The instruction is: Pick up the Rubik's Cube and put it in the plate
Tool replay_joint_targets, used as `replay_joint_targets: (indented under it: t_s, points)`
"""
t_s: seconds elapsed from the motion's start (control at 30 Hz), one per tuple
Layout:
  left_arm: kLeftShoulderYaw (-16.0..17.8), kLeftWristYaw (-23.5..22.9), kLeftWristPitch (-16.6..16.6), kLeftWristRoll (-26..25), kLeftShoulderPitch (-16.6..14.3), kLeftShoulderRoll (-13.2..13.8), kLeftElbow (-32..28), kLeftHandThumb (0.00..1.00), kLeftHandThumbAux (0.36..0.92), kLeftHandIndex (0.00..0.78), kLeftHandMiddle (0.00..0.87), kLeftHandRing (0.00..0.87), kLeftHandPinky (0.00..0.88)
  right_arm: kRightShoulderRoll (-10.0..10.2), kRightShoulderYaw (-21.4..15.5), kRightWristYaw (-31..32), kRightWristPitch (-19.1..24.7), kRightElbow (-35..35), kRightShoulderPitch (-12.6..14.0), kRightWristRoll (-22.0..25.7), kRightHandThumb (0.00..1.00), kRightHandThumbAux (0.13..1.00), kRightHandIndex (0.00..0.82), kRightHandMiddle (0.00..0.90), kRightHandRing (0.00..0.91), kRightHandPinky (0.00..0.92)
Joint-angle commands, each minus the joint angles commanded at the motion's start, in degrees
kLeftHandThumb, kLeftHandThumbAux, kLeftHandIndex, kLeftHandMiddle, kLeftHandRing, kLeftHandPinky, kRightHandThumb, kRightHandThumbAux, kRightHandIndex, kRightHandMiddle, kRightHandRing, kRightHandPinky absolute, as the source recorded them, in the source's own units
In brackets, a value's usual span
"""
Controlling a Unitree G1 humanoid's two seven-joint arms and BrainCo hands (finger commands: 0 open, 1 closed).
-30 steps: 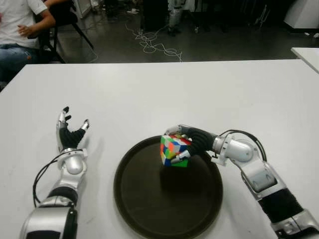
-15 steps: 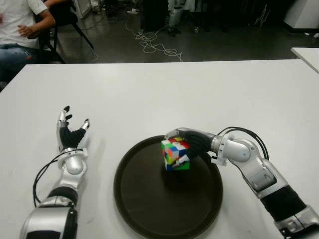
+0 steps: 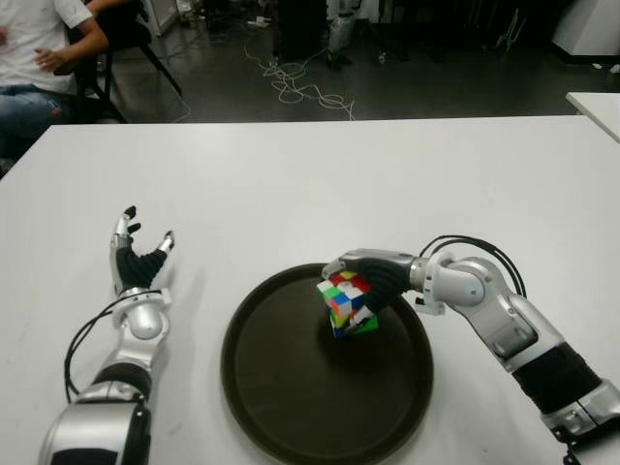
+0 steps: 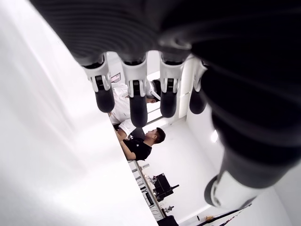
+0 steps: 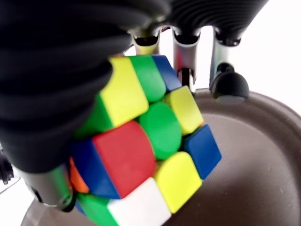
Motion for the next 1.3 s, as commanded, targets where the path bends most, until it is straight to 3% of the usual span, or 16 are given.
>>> replay_joint_targets:
  t_s: [0.23, 0.4, 0.6, 0.9, 1.07, 1.3]
  points:
    - [0.1, 0.1, 0.1, -0.3, -0.1, -0.1, 0.0, 0.0, 0.763, 0.124, 0.139, 0.135, 0.107, 0.2, -0.1, -2.2, -3.1, 1.0, 0.2, -0.7, 0.207, 0.868, 0.743, 0.86, 0.872, 0.873]
    - [-0.1, 0.1, -0.4, -0.1, 0.0, 0.0, -0.1, 0.0, 0.784, 0.13, 0.146, 0.149, 0.136, 1.2, 0.9, -4.2, -6.7, 5.4, -0.6, -1.5, 0.234, 0.863, 0.756, 0.866, 0.878, 0.879]
    - [-0.4, 0.3, -0.8, 0.1, 0.0, 0.1, -0.2, 0.0, 0.792, 0.129, 0.139, 0.14, 0.11, 1.7, 0.5, -5.0, -10.2, 8.1, -0.7, -0.3, 0.195, 0.868, 0.784, 0.871, 0.884, 0.885]
    - [-0.2, 0.5, 0.1, -0.3, 0.0, -0.1, -0.1, 0.0, 0.802, 0.115, 0.134, 0.132, 0.107, 2.9, -0.6, -5.3, -11.1, 9.1, 0.2, 1.6, 0.15, 0.859, 0.746, 0.849, 0.859, 0.846]
    - [0.1, 0.0, 0.8, -0.8, -0.1, -0.3, 0.0, 0.0, 0.775, 0.105, 0.122, 0.135, 0.137, 3.3, -0.6, -5.6, -10.8, 9.1, 0.6, 2.0, 0.147, 0.86, 0.747, 0.853, 0.862, 0.857]
    - [0.0, -0.3, -0.2, -0.8, 0.1, -0.3, -0.2, 0.0, 0.794, 0.114, 0.132, 0.138, 0.127, 6.1, -2.4, -11.0, -12.2, 9.1, 3.7, 3.2, 0.13, 0.852, 0.766, 0.864, 0.875, 0.871]
